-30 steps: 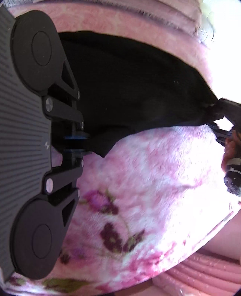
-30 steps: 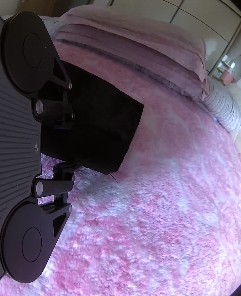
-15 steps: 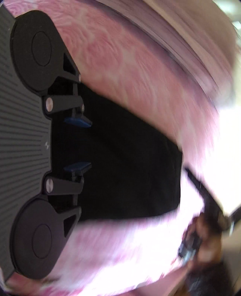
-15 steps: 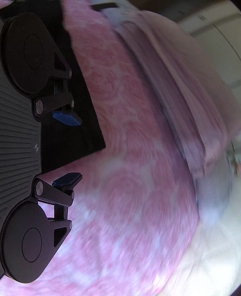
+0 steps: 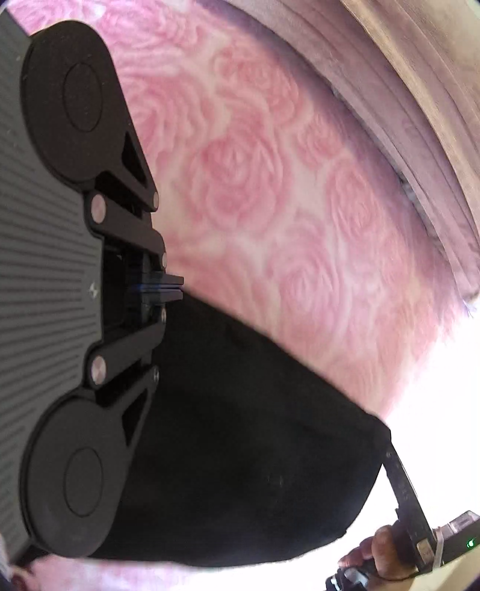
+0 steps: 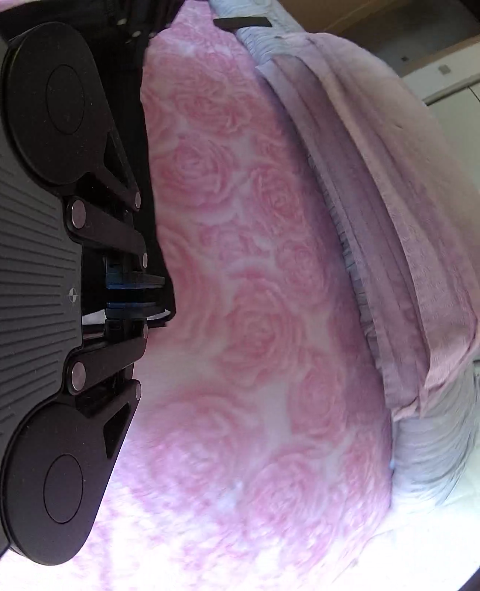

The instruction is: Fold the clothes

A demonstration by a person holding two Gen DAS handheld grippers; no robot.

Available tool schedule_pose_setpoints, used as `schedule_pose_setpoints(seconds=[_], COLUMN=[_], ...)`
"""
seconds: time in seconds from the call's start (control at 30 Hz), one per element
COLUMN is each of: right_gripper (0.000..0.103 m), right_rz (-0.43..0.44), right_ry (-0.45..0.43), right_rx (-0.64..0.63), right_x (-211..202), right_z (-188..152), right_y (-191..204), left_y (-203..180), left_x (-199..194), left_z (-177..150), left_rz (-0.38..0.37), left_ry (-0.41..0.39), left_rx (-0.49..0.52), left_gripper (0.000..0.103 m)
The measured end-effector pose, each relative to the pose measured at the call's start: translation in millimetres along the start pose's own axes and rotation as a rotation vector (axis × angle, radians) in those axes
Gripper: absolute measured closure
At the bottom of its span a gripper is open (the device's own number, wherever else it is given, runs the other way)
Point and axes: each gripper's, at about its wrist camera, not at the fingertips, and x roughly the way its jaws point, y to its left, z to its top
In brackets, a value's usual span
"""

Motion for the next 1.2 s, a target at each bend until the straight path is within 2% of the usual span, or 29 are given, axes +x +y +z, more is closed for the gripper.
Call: schedule_pose_setpoints(seconds=[0.1,0.17,0.2,0.23,0.3,0.4,0.57,0.67,0.73,0.77,0.8,0.83,0.9,1.03,1.1,1.2], right_gripper=[0.099,0.098,0.098,0.098,0.098,0.098,0.098,0.098,0.098,0.098,0.098,0.098,0.099,0.099,0.099,0.099], right_rz=[-0.004,-0.008,-0.010,-0.012,-0.015,-0.012,-0.039,-0.047,-0.049,-0.050,-0.052,-0.055,-0.061,-0.058,-0.069,-0.079], right_ry=[0.022,0.020,0.016,0.016,0.020,0.026,0.021,0.021,0.022,0.023,0.024,0.027,0.026,-0.058,-0.038,-0.021], right_rx=[0.033,0.049,0.045,0.034,0.016,0.033,0.022,0.032,0.045,0.049,0.049,0.047,0.035,-0.003,-0.009,0.001], right_x=[24,24,21,18,12,9,6,8,9,9,9,8,6,-3,9,21], right_z=[-2,-7,-9,-12,-17,-22,-20,-22,-23,-24,-24,-23,-18,-1,-2,-6], right_y=[-7,-9,-7,-6,-6,-9,-2,-2,-3,-3,-2,-1,1,5,5,3], left_y=[6,10,12,14,14,13,10,-4,-8,-7,-4,1,9,21,22,25], left_x=[6,3,1,0,2,2,-26,-20,-5,2,5,3,-4,-3,6,4], left_z=[4,3,1,-2,-8,-10,-11,-18,-26,-29,-30,-29,-24,-19,-21,-24], left_rz=[-0.049,-0.092,-0.110,-0.123,-0.136,-0.150,-0.166,-0.211,-0.182,-0.168,-0.156,-0.146,-0.129,-0.131,-0.130,-0.126], left_ry=[0.013,0.017,0.019,0.024,0.053,0.063,-0.011,0.046,0.103,0.117,0.118,0.107,0.073,0.055,0.067,0.045], left_rx=[-0.018,-0.036,-0.039,-0.035,-0.013,0.009,0.058,0.149,0.182,0.172,0.154,0.127,0.100,0.080,0.074,0.040], left_gripper=[0.103,0.080,0.057,0.054,0.055,0.061,0.064,0.066,0.067,0.070,0.082,0.101,0.101,0.100,0.100,0.099])
